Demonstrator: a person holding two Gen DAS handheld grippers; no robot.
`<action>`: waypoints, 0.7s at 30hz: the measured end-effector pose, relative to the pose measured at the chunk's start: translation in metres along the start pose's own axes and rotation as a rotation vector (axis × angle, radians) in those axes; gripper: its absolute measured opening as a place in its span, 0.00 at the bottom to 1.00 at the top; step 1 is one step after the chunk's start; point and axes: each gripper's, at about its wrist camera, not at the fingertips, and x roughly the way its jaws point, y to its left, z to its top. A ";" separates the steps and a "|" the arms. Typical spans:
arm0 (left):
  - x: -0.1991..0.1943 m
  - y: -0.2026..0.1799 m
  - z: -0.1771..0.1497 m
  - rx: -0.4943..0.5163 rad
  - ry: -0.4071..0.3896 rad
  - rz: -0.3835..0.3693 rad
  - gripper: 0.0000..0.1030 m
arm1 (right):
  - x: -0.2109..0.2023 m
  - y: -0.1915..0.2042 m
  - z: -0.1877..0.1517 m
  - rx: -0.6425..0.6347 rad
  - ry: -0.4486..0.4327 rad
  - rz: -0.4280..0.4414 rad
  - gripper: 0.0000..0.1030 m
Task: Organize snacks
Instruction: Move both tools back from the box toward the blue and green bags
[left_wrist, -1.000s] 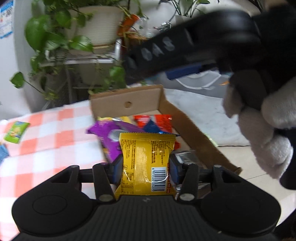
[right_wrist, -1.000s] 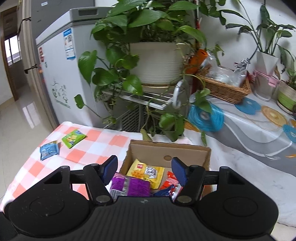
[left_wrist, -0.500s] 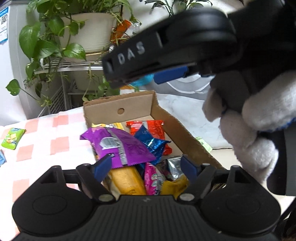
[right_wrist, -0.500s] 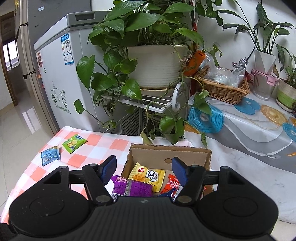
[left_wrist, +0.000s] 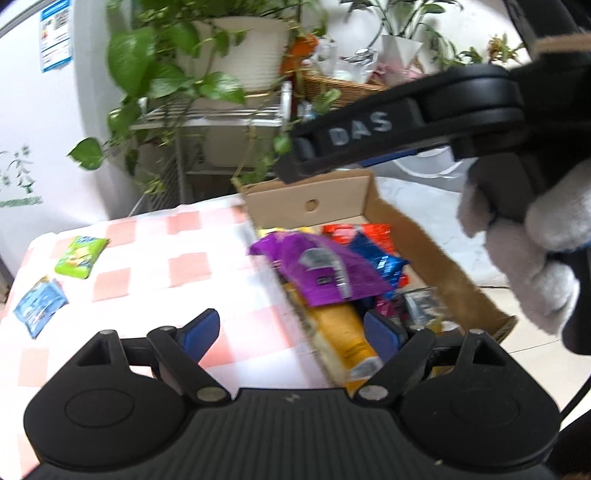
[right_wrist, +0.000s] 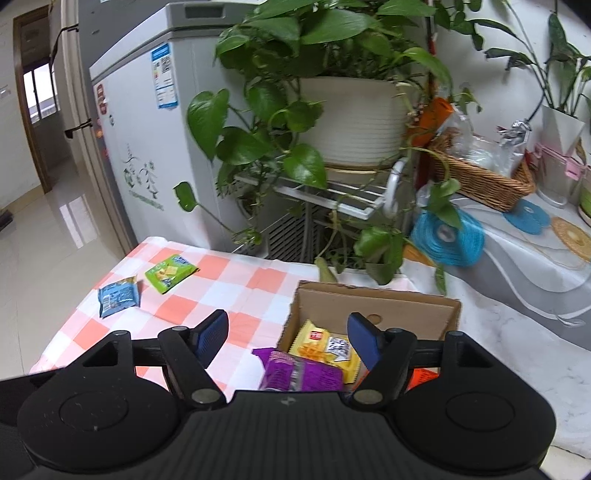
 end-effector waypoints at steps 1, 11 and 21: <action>0.000 0.005 -0.001 -0.005 0.003 0.009 0.83 | 0.002 0.002 0.000 -0.006 0.004 0.002 0.75; -0.004 0.045 -0.012 -0.023 0.023 0.092 0.86 | 0.020 0.032 -0.001 -0.066 0.053 0.026 0.77; -0.008 0.090 -0.022 -0.038 0.055 0.190 0.87 | 0.040 0.062 -0.001 -0.116 0.092 0.051 0.81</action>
